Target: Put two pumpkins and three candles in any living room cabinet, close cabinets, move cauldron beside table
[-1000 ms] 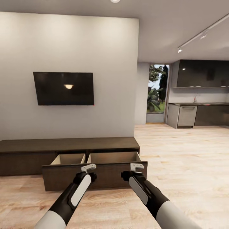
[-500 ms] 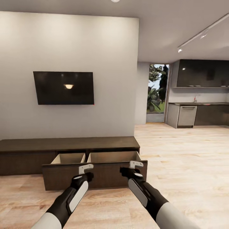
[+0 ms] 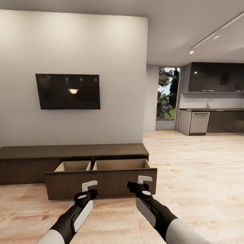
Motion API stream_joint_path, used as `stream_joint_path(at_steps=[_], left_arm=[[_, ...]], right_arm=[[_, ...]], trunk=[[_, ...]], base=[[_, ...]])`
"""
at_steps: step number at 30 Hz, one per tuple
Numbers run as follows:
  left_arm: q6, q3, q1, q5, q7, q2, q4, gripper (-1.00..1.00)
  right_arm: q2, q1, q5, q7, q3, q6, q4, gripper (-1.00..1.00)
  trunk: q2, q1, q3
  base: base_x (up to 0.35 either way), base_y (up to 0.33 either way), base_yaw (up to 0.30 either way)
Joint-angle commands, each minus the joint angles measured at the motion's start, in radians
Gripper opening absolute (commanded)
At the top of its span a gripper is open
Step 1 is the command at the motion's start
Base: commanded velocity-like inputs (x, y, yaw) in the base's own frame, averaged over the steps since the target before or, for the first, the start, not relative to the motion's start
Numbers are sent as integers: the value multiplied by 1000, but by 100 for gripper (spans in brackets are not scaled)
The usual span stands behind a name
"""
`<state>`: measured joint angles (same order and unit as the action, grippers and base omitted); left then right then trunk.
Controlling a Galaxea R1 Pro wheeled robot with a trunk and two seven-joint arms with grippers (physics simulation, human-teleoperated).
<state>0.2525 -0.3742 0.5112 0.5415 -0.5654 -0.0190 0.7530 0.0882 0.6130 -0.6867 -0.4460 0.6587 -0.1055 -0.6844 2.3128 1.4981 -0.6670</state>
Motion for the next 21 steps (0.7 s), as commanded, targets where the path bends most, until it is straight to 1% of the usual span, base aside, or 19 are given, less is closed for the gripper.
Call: stream_joint_path(at_steps=[1, 2, 4, 5, 6, 8, 10, 14, 17, 20, 21], left_arm=[[-55, -16, 0, 1, -7, 0, -35, 100], [-77, -24, 0, 0, -7, -1, -49, 100], [-165, -73, 0, -3, 3, -4, -96, 100], [-194, -104, 0, -4, 13, -4, -111, 100], [-213, -129, 0, -3, 26, -4, -120, 100], [-234, -156, 0, -3, 49, -4, -131, 100], [-242, -167, 0, -1, 61, -2, -135, 100], [-247, -172, 0, 1, 69, 0, -136, 100], [-248, -173, 0, 1, 72, 0, -129, 100], [-246, -174, 0, -3, 73, 0, -125, 100], [-244, -174, 0, -5, 73, 1, -124, 100]], right_arm=[[0, 0, -4, -7, 6, 6, -1, 100], [0, 0, -4, -7, 7, 9, -1, 100], [1, -1, -4, -7, 25, 23, 3, 100], [1, -2, -6, -7, 38, 31, 5, 100], [1, -2, -6, -7, 49, 38, 9, 100], [1, -2, -6, -7, 60, 46, 18, 100], [1, -2, -4, -7, 66, 50, 23, 100], [1, -2, -4, -7, 69, 58, 28, 100], [0, -3, -3, -6, 72, 94, 45, 100], [0, -3, -4, -3, 100, 149, 87, 100], [0, -3, -4, -2, 118, 175, 115, 100]], trunk=[[8, 4, -4], [15, 8, -8], [29, 15, -14], [36, 19, -17], [43, 23, -20], [57, 31, -26], [71, 38, -33], [99, 54, -45], [120, 65, -55], [141, 77, -64], [148, 80, -67]], base=[[0, 0, 0], [0, 0, 0], [0, 0, 0], [0, 0, 0], [0, 0, 0], [0, 0, 0], [0, 0, 0], [0, 0, 0], [0, 0, 0], [0, 0, 0], [0, 0, 0]])
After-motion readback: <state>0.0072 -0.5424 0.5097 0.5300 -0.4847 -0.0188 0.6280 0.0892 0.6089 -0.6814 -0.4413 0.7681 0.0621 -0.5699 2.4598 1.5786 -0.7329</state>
